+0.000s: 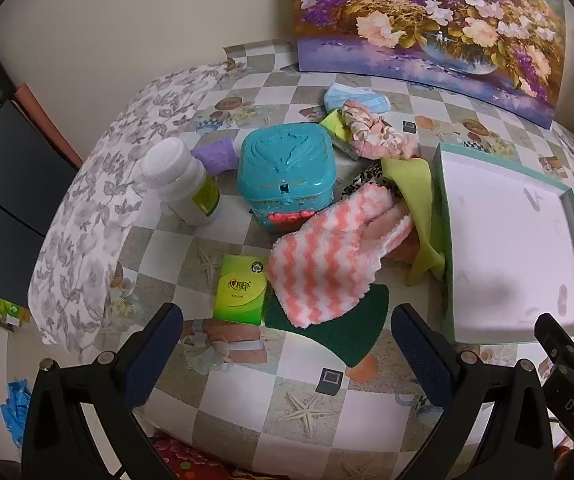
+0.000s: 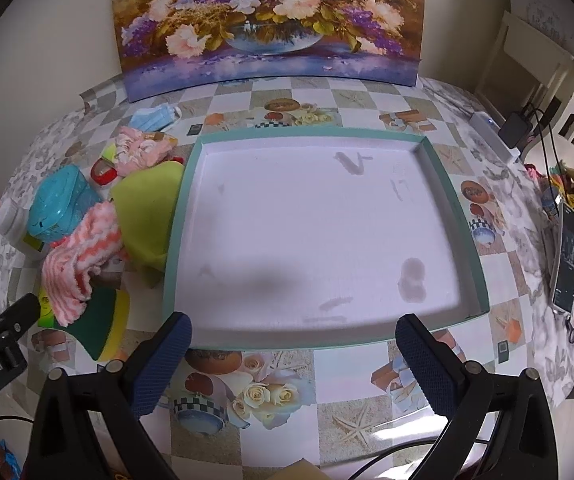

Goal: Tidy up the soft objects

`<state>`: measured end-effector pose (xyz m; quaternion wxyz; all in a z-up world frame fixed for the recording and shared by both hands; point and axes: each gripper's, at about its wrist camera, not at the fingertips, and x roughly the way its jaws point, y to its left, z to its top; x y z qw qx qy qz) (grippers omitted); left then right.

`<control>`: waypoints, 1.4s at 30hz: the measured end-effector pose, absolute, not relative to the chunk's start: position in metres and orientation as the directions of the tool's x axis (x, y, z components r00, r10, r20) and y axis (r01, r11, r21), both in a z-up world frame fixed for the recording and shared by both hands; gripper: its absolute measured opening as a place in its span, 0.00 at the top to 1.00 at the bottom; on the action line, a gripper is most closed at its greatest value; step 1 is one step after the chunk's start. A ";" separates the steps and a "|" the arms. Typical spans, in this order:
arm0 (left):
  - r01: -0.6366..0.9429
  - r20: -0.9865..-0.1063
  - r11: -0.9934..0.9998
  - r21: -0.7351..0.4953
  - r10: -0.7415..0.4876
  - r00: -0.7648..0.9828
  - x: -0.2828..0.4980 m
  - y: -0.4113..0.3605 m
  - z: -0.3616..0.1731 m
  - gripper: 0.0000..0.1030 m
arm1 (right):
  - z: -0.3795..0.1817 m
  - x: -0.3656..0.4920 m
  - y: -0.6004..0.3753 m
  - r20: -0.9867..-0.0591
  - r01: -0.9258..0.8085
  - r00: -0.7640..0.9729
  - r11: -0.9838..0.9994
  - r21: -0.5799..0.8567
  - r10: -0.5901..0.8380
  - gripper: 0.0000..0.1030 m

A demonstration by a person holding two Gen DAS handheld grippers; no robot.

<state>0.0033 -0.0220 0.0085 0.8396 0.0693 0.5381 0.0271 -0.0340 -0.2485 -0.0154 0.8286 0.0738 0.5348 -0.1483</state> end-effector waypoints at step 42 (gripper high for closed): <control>-0.055 -0.917 0.998 0.032 0.051 0.396 0.011 -0.006 -0.010 0.00 | -0.013 -0.019 -0.247 -0.929 0.288 0.348 0.957 -0.019 -0.124 0.00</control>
